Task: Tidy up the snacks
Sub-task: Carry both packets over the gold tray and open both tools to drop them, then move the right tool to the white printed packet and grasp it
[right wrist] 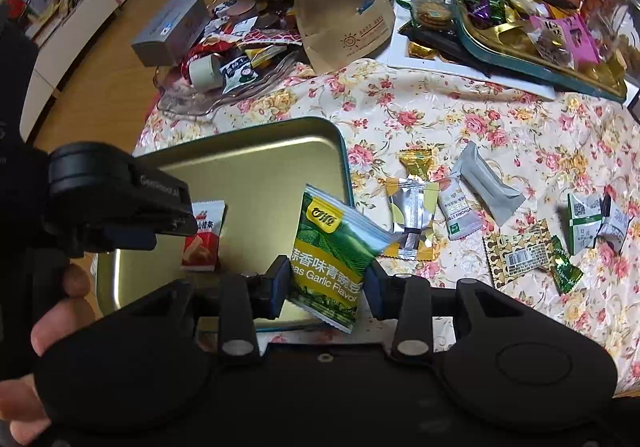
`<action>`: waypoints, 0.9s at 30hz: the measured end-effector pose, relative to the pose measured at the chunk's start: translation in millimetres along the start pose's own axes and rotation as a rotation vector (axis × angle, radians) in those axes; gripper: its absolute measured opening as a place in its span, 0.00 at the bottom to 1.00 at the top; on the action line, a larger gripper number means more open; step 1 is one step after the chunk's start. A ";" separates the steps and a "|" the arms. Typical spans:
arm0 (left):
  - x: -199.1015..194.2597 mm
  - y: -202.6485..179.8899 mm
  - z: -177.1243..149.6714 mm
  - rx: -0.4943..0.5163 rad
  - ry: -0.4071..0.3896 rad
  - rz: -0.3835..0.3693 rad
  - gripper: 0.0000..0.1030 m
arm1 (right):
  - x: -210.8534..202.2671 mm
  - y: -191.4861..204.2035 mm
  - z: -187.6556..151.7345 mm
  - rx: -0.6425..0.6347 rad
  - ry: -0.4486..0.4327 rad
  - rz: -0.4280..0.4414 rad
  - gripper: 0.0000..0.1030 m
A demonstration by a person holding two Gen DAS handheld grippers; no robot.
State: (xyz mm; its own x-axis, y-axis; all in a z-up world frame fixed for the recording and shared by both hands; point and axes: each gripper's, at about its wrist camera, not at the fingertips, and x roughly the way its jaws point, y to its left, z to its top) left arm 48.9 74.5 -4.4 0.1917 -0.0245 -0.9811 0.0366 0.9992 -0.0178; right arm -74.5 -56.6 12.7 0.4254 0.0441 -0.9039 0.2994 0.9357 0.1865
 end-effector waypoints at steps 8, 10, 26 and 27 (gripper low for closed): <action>2.7 -4.5 -0.1 0.018 0.020 -0.017 0.45 | 2.4 -2.2 0.4 -0.013 0.026 -0.028 0.46; 3.3 -7.7 -0.8 0.030 0.023 -0.019 0.45 | 3.8 -4.9 1.3 -0.004 0.033 -0.035 0.46; 3.6 -24.2 -7.0 0.076 0.033 -0.026 0.45 | -4.2 -39.5 13.7 0.056 -0.125 -0.224 0.48; 3.4 -25.1 -7.1 0.078 0.032 -0.026 0.45 | -4.8 -42.0 14.4 0.054 -0.129 -0.231 0.48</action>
State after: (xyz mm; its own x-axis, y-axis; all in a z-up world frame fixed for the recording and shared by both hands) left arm 41.6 49.5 -8.6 0.1580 -0.0482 -0.9863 0.1180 0.9926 -0.0296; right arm -76.8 -101.1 14.7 0.4452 -0.2167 -0.8688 0.4449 0.8956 0.0046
